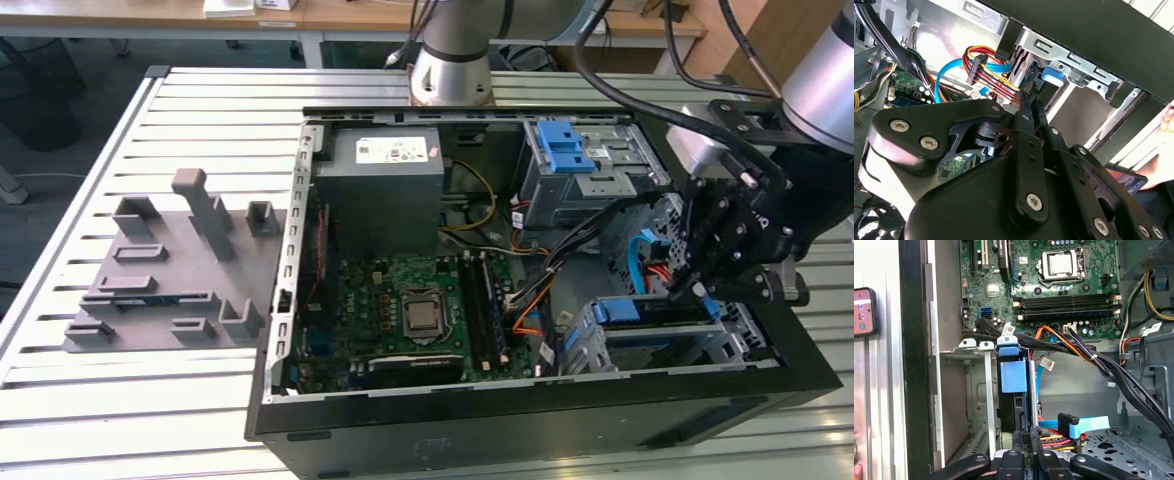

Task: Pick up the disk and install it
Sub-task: 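Insert the first disk wire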

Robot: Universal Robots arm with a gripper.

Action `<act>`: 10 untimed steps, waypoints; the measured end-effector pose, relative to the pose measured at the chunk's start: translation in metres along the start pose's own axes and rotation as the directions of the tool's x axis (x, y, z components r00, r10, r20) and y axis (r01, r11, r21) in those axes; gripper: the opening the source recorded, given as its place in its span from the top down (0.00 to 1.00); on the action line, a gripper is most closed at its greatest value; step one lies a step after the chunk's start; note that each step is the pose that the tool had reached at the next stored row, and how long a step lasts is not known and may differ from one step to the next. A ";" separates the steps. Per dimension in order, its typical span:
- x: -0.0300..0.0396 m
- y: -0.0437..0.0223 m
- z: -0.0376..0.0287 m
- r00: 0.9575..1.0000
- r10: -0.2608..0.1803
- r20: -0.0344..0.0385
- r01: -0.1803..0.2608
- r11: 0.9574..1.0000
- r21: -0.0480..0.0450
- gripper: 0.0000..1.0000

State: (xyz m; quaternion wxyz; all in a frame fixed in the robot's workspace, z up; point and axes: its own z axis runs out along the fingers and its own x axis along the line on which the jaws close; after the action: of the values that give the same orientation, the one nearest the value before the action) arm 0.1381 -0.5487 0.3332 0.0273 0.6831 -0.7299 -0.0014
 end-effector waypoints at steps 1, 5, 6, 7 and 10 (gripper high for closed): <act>0.0000 0.0000 0.0003 1.000 0.000 0.000 0.000 1.000 0.000 0.84; 0.0000 -0.0001 0.0004 1.000 0.001 0.001 -0.001 1.000 -0.002 0.84; -0.0001 -0.0002 0.0004 1.000 0.001 0.001 -0.001 1.000 -0.003 0.84; -0.0001 -0.0003 0.0004 1.000 0.001 0.001 -0.001 1.000 -0.003 0.84; 0.0000 -0.0004 0.0003 1.000 0.002 0.001 -0.002 1.000 -0.004 0.84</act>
State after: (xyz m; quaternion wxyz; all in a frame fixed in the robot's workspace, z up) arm 0.1386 -0.5487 0.3329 0.0283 0.6824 -0.7304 -0.0029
